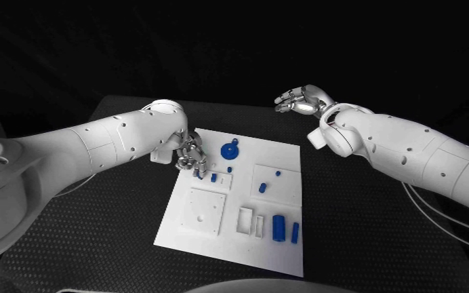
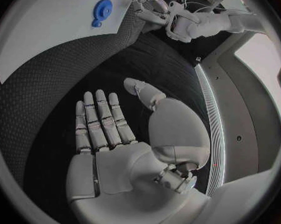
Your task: Assemble the parts on the task board
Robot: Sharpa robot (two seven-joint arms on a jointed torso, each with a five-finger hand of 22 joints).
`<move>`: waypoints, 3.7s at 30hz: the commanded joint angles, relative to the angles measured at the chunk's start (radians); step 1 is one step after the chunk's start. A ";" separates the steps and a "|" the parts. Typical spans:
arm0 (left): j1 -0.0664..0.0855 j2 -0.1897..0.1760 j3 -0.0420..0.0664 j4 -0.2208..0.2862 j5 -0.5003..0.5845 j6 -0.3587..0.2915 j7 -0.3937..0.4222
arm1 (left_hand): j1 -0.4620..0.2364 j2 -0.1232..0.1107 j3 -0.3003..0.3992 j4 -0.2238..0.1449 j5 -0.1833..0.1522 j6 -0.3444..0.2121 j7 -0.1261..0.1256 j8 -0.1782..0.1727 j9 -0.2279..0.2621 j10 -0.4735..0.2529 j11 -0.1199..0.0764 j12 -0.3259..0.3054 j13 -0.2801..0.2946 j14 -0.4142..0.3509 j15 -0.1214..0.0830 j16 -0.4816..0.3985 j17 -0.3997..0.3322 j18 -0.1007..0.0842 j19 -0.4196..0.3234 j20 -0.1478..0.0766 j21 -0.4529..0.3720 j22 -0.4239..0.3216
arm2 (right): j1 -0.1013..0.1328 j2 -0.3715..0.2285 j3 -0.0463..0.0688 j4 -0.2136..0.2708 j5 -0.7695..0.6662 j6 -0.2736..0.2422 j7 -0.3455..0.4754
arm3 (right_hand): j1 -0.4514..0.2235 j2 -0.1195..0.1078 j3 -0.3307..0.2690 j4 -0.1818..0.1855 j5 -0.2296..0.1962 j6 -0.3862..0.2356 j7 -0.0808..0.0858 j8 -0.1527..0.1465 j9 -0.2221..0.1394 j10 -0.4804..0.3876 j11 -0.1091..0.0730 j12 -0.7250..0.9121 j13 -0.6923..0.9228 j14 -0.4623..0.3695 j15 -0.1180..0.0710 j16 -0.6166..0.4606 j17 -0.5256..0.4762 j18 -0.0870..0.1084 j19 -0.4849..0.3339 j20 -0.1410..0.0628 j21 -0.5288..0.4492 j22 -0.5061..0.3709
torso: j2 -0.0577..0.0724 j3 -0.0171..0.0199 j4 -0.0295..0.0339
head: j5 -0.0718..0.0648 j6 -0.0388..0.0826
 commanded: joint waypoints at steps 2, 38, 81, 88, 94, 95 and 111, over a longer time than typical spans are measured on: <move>0.002 0.000 -0.001 0.000 0.002 -0.013 -0.021 | 0.004 0.014 0.092 -0.009 0.012 0.016 -0.009 0.002 0.002 0.005 -0.011 0.007 -0.001 0.006 -0.009 0.006 0.000 0.014 0.002 -0.103 0.005 0.017 | 0.000 -0.001 0.000 0.002 -0.007 0.012 0.009 | 0.004 0.001 -0.004 -0.003 0.000 0.004 0.002 0.006 -0.001 0.005 0.000 -0.002 -0.001 -0.002 0.002 0.003 -0.001 -0.020 0.002 -0.001 -0.004 0.002 | 0.000 -0.0003 0.0008 | 0.001 0.001; -0.006 0.025 -0.001 0.035 -0.039 -0.018 -0.038 | -0.051 0.025 0.099 -0.009 0.094 0.043 -0.016 -0.001 0.013 0.022 -0.017 0.020 0.000 0.021 -0.015 0.017 -0.002 0.018 0.017 -0.107 0.013 0.013 | 0.000 -0.002 0.000 0.004 -0.007 0.012 0.009 | 0.005 0.000 -0.004 -0.004 0.002 0.004 0.002 0.006 -0.002 0.005 0.000 -0.002 -0.001 -0.002 0.001 0.004 -0.002 -0.020 0.003 -0.001 -0.006 0.004 | 0.001 -0.0012 -0.0011 | -0.001 -0.001; -0.016 -0.010 -0.001 0.033 -0.038 -0.120 -0.054 | -0.120 -0.193 0.045 0.155 -0.349 0.001 0.006 -0.055 0.012 -0.022 0.005 -0.009 0.012 -0.015 -0.026 -0.018 -0.021 0.008 0.009 -0.118 -0.030 -0.004 | 0.000 -0.006 0.000 0.005 -0.006 0.010 0.010 | 0.002 -0.002 -0.006 -0.003 0.008 0.002 0.005 0.004 -0.003 0.004 0.002 -0.002 -0.001 -0.003 0.003 0.004 -0.002 -0.021 0.003 -0.001 -0.009 0.006 | 0.000 -0.0011 0.0003 | -0.008 -0.002; -0.015 -0.022 -0.001 0.036 -0.040 -0.125 -0.058 | -0.122 -0.213 0.051 0.179 -0.389 0.002 0.005 -0.056 0.016 -0.022 0.004 -0.009 0.014 -0.016 -0.028 -0.017 -0.021 0.008 0.010 -0.121 -0.032 -0.002 | -0.001 -0.007 0.000 0.004 -0.005 0.010 0.010 | 0.001 -0.003 -0.006 -0.003 0.009 0.002 0.006 0.004 -0.003 0.004 0.002 -0.002 -0.001 -0.003 0.003 0.004 -0.003 -0.021 0.003 -0.001 -0.010 0.007 | 0.000 -0.0008 -0.0001 | -0.008 -0.001; -0.009 -0.038 0.000 0.050 -0.040 -0.154 -0.057 | -0.142 -0.255 0.048 0.220 -0.429 0.003 0.005 -0.055 0.021 -0.022 0.004 -0.008 0.016 -0.017 -0.029 -0.014 -0.021 0.007 0.011 -0.122 -0.033 0.000 | -0.001 -0.007 0.000 0.004 -0.005 0.009 0.010 | 0.001 -0.003 -0.007 -0.003 0.010 0.002 0.006 0.004 -0.003 0.004 0.002 -0.002 -0.001 -0.003 0.003 0.004 -0.003 -0.021 0.003 -0.001 -0.010 0.007 | 0.000 -0.0009 0.0001 | -0.008 0.000; -0.007 -0.041 0.000 0.052 -0.040 -0.159 -0.056 | -0.147 -0.274 0.061 0.246 -0.428 0.003 0.004 -0.055 0.024 -0.021 0.003 -0.009 0.017 -0.017 -0.030 -0.013 -0.020 0.009 0.012 -0.124 -0.034 -0.001 | -0.001 -0.007 0.000 0.004 -0.005 0.009 0.010 | 0.001 -0.003 -0.007 -0.003 0.010 0.002 0.006 0.004 -0.003 0.004 0.002 -0.002 -0.001 -0.003 0.003 0.004 -0.003 -0.021 0.003 -0.001 -0.010 0.007 | 0.000 -0.0009 0.0001 | -0.008 0.000; 0.032 -0.127 0.059 0.160 0.095 -0.503 0.145 | -0.013 -0.205 0.019 0.169 -0.401 -0.076 0.034 -0.099 0.016 -0.116 0.032 -0.083 -0.010 -0.091 -0.005 -0.084 -0.056 -0.009 -0.049 -0.104 -0.085 -0.015 | -0.001 -0.014 0.000 0.003 -0.005 0.008 0.009 | 0.001 -0.003 -0.007 -0.003 0.011 0.002 0.007 0.004 -0.003 0.004 0.002 -0.002 -0.001 -0.003 0.003 0.004 -0.003 -0.021 0.003 -0.001 -0.011 0.008 | 0.000 -0.0007 0.0009 | -0.016 0.012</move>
